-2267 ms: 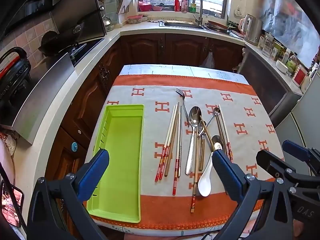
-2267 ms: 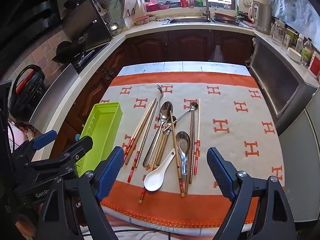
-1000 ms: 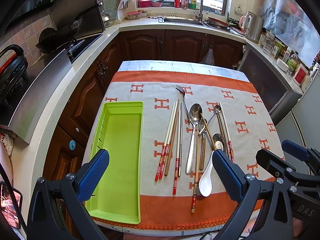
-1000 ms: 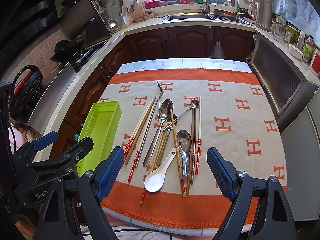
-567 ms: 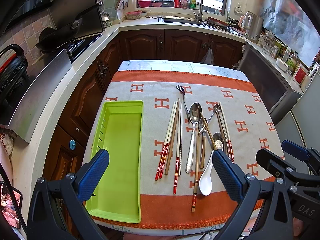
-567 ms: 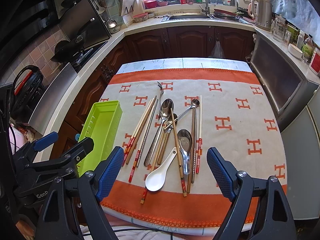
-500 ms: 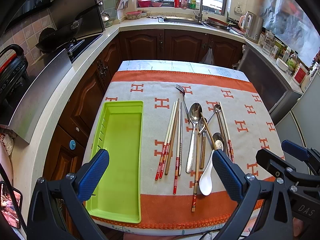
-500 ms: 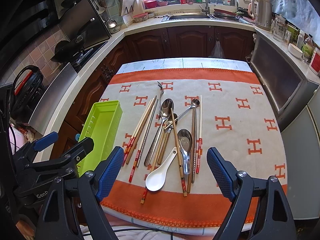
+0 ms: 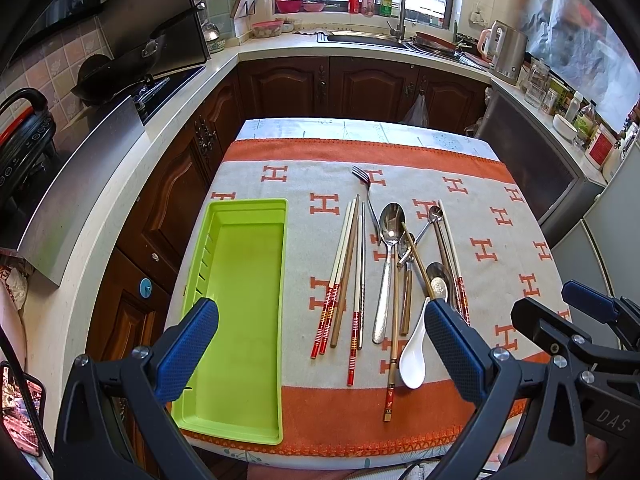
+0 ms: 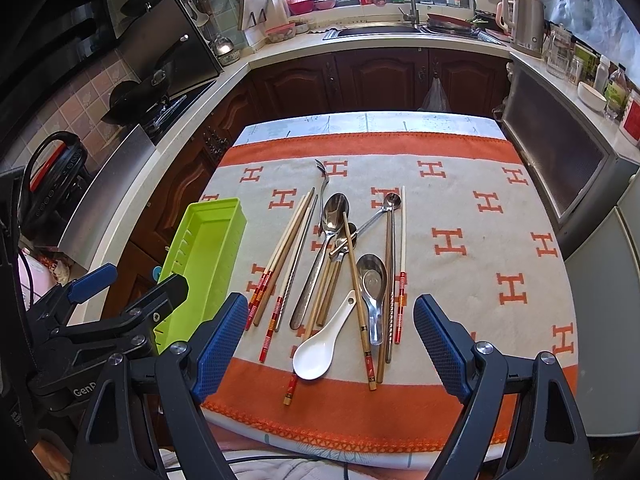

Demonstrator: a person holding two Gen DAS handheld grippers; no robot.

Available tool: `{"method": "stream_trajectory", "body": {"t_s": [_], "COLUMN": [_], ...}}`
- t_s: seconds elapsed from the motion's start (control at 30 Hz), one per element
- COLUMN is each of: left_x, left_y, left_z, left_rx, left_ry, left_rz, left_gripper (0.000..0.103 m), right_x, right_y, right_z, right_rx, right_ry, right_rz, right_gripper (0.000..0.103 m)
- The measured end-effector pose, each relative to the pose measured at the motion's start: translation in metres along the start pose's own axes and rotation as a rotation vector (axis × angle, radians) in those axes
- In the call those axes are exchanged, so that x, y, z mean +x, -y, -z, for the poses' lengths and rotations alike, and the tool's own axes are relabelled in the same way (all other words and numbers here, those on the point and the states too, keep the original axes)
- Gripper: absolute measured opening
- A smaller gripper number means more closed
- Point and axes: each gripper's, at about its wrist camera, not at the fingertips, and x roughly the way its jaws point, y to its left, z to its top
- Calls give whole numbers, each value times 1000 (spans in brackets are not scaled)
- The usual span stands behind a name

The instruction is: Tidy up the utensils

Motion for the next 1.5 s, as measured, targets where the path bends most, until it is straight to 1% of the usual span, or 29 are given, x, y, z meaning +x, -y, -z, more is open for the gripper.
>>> {"method": "stream_trajectory", "body": {"t_s": [0.2,0.27,0.47,0.7,0.77,0.87,0.93,0.97,1.0,1.07,1.1,1.17,1.23,1.27,1.4,1.43,1.5], "left_x": [0,2,6,17,21,25,29,31,34,45,50,60,69,73,98,106,125], "left_y": [0,-1,2,2,-3,-10,-14,-16,-19,-26,-27,-25,-17,-14,-2,1,6], "left_z": [2,5,8,-3,-11,-24,-37,-42,-47,-58,-62,-69,-73,-74,-75,-75,-74], "left_rx": [0,1,12,13,5,3,8,2,-11,-46,-55,-48,-19,-7,21,30,48], "left_ry": [-3,-7,-31,-69,-66,-22,11,13,8,-40,-57,-66,-55,-55,-77,-86,-121], "left_rz": [2,2,6,28,50,81,77,73,80,134,141,110,84,81,82,77,62], "left_gripper": [102,102,102,102,102,102,102,102,102,102,102,102,102,102,102,101,92], "right_x": [3,4,8,16,18,23,27,31,36,48,54,69,84,92,126,134,149], "right_y": [2,-1,0,15,23,36,44,47,52,64,69,79,88,91,104,107,111], "right_z": [-2,5,8,-3,-6,-15,-21,-24,-29,-37,-41,-50,-57,-60,-69,-71,-73], "right_rx": [1,4,18,49,70,91,97,95,95,103,108,121,126,128,139,141,150], "right_ry": [-2,-4,-18,-43,-43,-34,-23,-20,-23,-37,-47,-69,-87,-94,-136,-146,-163], "right_rz": [-1,-3,-16,-44,-54,-45,-20,-5,4,4,0,-11,-14,-15,-26,-30,-31], "right_gripper": [86,86,86,86,85,82,79,78,77,72,69,65,59,58,48,45,40]}}
